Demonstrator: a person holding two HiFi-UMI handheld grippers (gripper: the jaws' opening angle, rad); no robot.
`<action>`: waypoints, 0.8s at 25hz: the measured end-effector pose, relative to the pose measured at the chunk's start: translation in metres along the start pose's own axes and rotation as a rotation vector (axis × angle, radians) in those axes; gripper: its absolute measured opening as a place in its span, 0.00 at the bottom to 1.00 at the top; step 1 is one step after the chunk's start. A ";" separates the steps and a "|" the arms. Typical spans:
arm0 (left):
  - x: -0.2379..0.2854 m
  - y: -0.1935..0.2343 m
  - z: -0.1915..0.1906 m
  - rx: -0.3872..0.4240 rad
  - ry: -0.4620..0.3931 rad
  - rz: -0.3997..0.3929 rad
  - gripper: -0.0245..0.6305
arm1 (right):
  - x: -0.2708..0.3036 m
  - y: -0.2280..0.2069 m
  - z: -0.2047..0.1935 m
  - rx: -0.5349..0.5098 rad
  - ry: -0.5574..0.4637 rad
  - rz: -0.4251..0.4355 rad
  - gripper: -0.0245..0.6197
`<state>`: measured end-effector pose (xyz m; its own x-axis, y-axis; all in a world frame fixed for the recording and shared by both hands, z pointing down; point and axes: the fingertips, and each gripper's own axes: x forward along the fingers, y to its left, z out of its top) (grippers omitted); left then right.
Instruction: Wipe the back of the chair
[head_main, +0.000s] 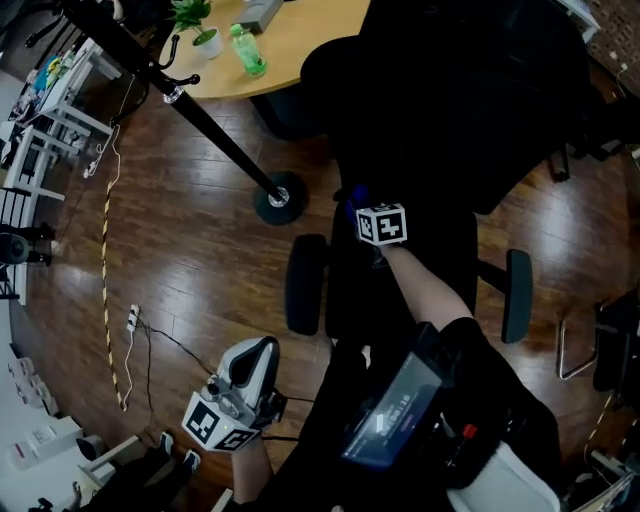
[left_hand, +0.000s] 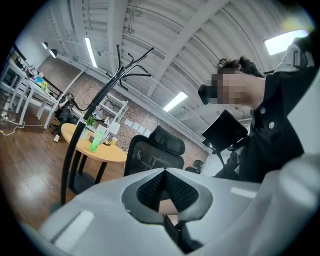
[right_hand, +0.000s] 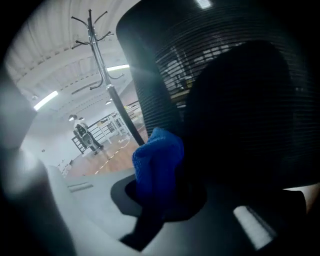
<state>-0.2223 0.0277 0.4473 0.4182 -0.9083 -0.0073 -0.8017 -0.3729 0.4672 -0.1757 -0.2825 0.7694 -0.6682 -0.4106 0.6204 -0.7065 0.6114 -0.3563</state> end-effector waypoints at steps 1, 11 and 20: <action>-0.003 0.001 0.000 0.001 -0.004 0.003 0.04 | 0.001 0.010 0.004 -0.016 -0.012 0.028 0.09; 0.036 -0.010 0.022 0.008 -0.062 -0.206 0.04 | -0.166 0.105 0.087 -0.078 -0.378 0.338 0.08; 0.110 -0.077 0.042 0.047 -0.064 -0.509 0.04 | -0.360 0.132 0.103 -0.160 -0.656 0.311 0.08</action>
<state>-0.1320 -0.0516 0.3732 0.7347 -0.6188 -0.2782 -0.5223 -0.7775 0.3502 -0.0520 -0.1238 0.4270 -0.8690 -0.4917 -0.0552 -0.4532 0.8357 -0.3102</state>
